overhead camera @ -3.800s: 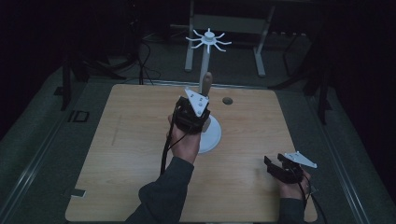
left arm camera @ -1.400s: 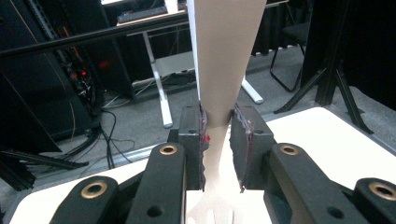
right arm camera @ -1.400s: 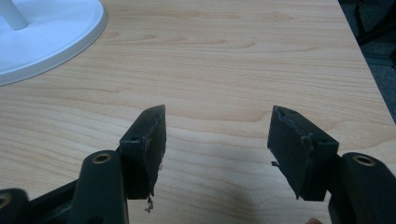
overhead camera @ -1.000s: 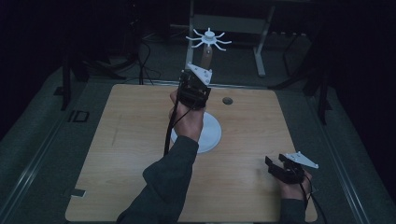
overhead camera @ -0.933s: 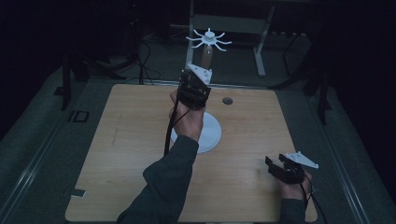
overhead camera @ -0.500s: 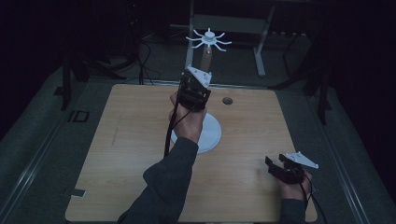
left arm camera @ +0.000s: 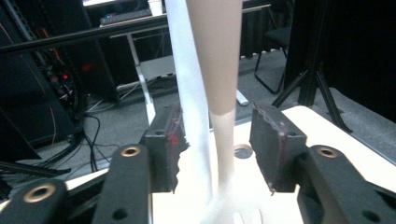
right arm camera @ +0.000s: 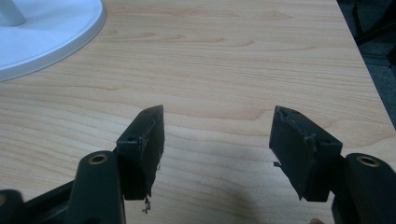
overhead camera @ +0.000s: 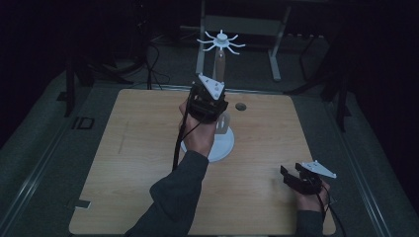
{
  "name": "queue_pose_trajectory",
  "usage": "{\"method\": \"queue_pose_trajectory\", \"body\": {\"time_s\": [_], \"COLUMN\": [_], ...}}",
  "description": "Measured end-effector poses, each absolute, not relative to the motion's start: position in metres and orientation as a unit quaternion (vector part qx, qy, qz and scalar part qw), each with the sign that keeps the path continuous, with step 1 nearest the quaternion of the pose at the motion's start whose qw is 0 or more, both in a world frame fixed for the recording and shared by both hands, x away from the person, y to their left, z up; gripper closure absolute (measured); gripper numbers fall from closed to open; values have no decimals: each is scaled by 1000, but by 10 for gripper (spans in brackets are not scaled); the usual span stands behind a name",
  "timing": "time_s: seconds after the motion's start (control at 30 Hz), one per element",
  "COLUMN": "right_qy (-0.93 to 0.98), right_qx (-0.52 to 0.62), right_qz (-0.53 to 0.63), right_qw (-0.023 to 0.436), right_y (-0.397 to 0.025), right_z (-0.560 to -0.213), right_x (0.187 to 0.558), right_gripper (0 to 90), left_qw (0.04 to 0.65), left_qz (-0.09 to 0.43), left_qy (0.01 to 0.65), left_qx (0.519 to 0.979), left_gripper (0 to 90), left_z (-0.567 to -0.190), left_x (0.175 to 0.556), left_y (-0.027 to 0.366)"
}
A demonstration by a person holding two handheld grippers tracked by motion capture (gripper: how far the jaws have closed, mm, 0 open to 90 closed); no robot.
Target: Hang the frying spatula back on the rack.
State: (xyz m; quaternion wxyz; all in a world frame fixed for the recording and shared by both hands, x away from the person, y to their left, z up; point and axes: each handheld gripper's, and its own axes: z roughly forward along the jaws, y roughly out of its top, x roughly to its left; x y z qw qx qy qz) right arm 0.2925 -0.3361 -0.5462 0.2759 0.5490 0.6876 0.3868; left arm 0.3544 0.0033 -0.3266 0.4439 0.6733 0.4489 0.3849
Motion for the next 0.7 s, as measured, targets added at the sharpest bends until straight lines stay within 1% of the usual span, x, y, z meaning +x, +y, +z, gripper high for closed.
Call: {"method": "queue_pose_trajectory", "body": {"time_s": [0.17,0.6,0.7], "right_qy": [686,688,690], "right_qx": [552,556,556], "right_qz": [385,379,377], "right_qw": [277,272,271], "right_y": [-337,-337,-337], "right_z": [-546,-548,-548], "right_x": [292,294,294], "right_gripper": [339,305,301], "left_qw": [447,464,467], "left_qz": [386,358,353], "left_qy": [446,433,429], "left_qx": [673,684,688], "left_gripper": [444,359,353], "left_z": [-326,-330,-332], "left_x": [352,341,338], "left_y": [3,13,16]}}
